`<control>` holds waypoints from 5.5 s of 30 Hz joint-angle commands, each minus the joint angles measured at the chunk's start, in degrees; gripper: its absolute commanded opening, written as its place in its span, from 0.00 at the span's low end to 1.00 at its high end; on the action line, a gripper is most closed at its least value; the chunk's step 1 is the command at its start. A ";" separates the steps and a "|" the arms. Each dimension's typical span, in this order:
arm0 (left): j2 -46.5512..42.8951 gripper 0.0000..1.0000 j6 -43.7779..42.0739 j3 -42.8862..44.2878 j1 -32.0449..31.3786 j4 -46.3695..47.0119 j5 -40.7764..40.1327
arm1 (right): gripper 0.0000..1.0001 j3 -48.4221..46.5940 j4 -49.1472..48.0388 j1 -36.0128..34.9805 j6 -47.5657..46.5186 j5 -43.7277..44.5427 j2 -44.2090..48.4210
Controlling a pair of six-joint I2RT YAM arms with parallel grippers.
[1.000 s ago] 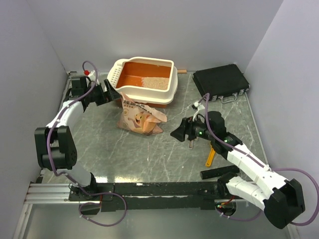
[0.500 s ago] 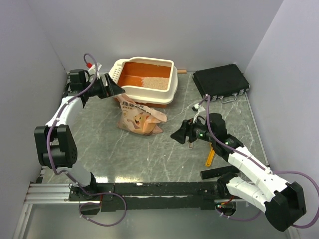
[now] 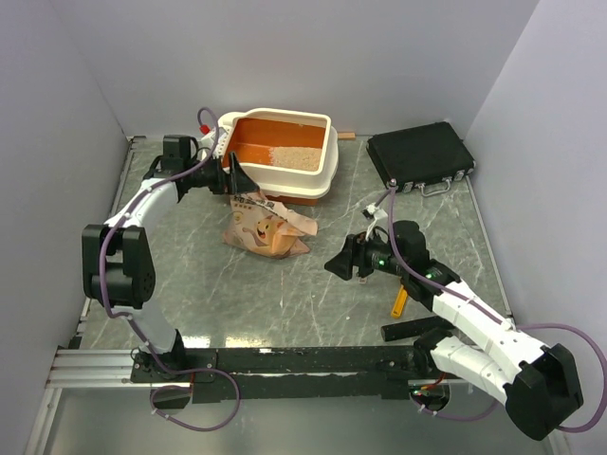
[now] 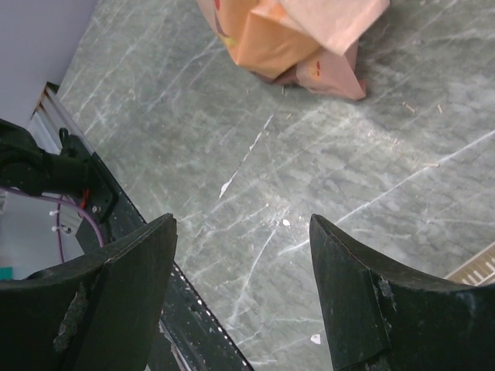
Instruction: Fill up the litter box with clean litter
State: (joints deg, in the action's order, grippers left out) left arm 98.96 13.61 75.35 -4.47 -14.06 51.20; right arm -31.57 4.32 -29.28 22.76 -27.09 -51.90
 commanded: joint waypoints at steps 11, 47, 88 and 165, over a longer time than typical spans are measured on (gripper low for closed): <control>-4.56 0.01 -8.68 -3.37 -0.01 0.26 17.35 | 0.76 -3.67 1.22 -1.13 -1.05 0.90 0.92; -25.39 0.01 -10.27 -21.91 -0.10 22.23 22.98 | 0.83 -47.70 -20.40 -0.08 -39.11 -43.48 -51.54; -49.99 0.34 -4.47 -21.11 -0.36 1.77 -46.98 | 0.00 -68.69 12.99 -14.66 -41.93 3.39 -43.11; -52.64 0.42 4.67 -32.46 -2.12 5.80 -20.36 | 0.87 -38.13 11.52 4.39 -39.01 -0.82 -27.36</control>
State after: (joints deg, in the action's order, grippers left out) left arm 44.38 15.86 43.29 -6.46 -12.93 21.10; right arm -72.25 22.94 -28.93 -7.94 -11.51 -77.10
